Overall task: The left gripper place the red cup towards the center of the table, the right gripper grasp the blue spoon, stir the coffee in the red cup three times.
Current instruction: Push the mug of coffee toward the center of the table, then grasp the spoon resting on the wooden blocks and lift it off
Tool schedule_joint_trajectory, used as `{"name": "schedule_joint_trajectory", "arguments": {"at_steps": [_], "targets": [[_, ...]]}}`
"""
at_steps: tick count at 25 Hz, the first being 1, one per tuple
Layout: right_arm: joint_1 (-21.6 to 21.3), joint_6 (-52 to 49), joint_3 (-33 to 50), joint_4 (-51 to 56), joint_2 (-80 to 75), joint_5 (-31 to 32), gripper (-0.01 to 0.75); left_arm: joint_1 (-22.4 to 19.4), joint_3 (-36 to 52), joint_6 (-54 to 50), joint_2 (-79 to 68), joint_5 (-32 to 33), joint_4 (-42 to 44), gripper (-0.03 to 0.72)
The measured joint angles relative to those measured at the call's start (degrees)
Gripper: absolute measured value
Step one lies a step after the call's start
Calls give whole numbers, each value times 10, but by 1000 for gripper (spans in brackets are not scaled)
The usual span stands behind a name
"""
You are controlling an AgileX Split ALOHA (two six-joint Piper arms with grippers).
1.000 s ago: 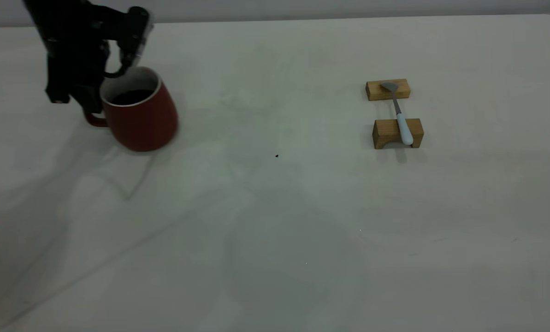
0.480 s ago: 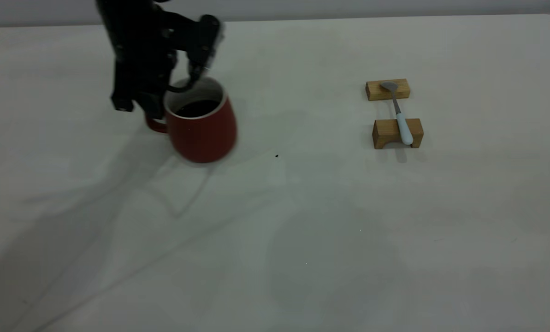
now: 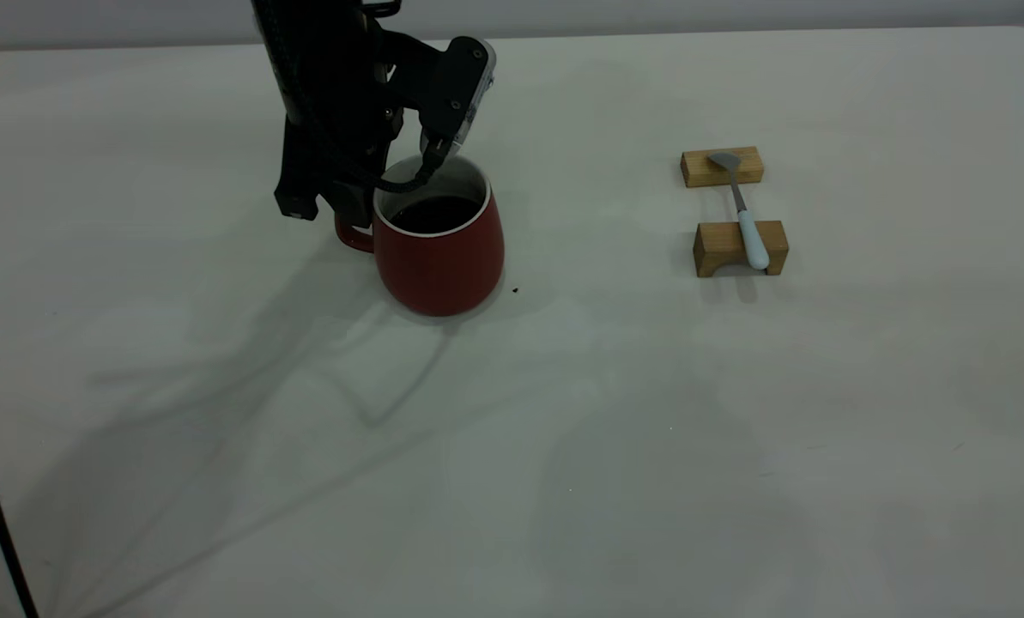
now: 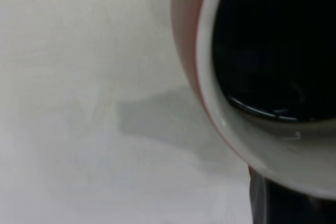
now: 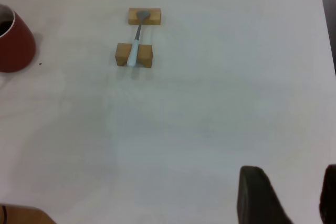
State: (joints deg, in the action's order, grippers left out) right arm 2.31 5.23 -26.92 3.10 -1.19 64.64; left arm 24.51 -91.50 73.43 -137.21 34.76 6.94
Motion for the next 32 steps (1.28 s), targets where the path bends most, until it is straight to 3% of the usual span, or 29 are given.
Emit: {"name": "schedule_joint_trajectory", "arguments": {"at_steps": [5,12,16,20,24,32], "targets": [[0,0,0,0,0,0,331,0,0,-1,0,0,0,253],[0,0,0,0,0,0,331,1,0,-5,0,1,0,557],[0,0,0,0,0,0,331,1,-21,-55,18,61,0,658],[0,0,0,0,0,0,331,1,-79,-180,87,190,1,650],[0,0,0,0,0,0,331,1,-136,-317,165,322,23,572],[0,0,0,0,0,0,331,1,-139,-517,307,322,66,414]]}}
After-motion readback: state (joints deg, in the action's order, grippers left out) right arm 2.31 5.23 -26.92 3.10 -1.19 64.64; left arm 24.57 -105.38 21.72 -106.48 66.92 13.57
